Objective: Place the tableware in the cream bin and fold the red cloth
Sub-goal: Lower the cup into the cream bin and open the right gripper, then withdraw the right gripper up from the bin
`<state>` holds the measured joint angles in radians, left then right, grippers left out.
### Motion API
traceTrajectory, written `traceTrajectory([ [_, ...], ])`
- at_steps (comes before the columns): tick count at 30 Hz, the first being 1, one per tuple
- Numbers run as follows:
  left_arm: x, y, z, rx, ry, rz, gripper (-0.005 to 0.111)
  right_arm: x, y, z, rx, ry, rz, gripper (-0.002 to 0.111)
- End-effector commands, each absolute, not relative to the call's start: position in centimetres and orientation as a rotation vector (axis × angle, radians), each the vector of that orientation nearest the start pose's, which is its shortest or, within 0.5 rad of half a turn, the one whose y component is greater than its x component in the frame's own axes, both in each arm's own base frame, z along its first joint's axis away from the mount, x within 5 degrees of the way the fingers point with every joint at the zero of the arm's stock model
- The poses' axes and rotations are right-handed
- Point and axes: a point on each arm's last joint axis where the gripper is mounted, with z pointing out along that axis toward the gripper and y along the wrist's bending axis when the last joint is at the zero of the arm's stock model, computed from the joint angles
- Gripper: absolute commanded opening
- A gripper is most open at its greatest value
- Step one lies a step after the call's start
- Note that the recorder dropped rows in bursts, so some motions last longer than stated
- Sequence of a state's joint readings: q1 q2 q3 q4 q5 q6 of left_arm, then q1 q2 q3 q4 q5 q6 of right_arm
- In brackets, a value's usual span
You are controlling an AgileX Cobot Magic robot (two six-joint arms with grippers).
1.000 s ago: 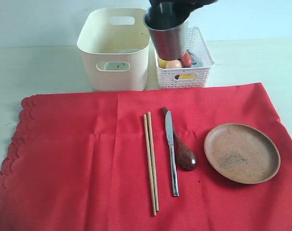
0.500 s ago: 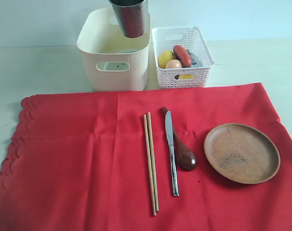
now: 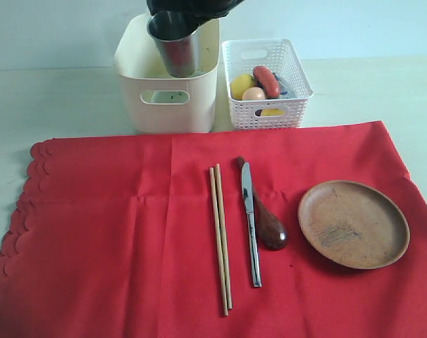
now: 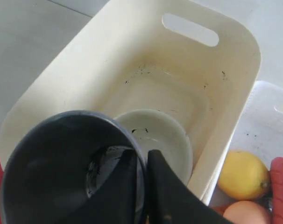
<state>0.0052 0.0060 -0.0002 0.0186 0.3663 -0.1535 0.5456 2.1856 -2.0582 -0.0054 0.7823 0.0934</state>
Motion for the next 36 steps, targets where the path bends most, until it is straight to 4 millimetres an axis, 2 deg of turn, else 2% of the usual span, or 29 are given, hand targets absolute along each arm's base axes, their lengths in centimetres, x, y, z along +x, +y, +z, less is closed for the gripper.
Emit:
traceTrajectory([
  [1,5.3,0.1,18.1,-0.133,1.84,-0.09,0.0,44.6,26.4,27.2,-0.494,2.278,0.265,0.0],
  [5,5.3,0.1,18.1,-0.133,1.84,-0.09,0.0,45.5,26.2,25.5,-0.451,2.28,0.18,0.0],
  [11,5.3,0.1,18.1,-0.133,1.84,-0.09,0.0,45.8,26.6,23.1,-0.422,2.348,0.203,0.001],
  [14,5.3,0.1,18.1,-0.133,1.84,-0.09,0.0,45.7,26.8,22.7,-0.403,2.372,0.243,0.013],
  [16,5.3,0.1,18.1,-0.133,1.84,-0.09,0.0,45.7,26.8,22.7,-0.402,2.372,0.245,0.028],
  [17,5.3,0.1,18.1,-0.133,1.84,-0.09,0.0,45.7,26.7,22.9,-0.406,2.37,0.236,0.039],
  [19,5.3,0.1,18.1,-0.133,1.84,-0.09,0.0,45.4,26.5,23.6,-0.406,2.378,0.227,0.051],
  [21,5.3,0.1,18.1,-0.133,1.84,-0.09,0.0,44.9,26.1,24.8,-0.408,2.391,0.207,0.058],
  [30,5.3,0.1,18.1,-0.133,1.84,-0.09,0.0,41.2,23.1,31.6,-0.43,2.485,0.06,0.058],
  [36,5.3,0.1,18.1,-0.133,1.84,-0.09,0.0,39.8,22.1,33.5,-0.467,2.51,0.015,0.058],
])
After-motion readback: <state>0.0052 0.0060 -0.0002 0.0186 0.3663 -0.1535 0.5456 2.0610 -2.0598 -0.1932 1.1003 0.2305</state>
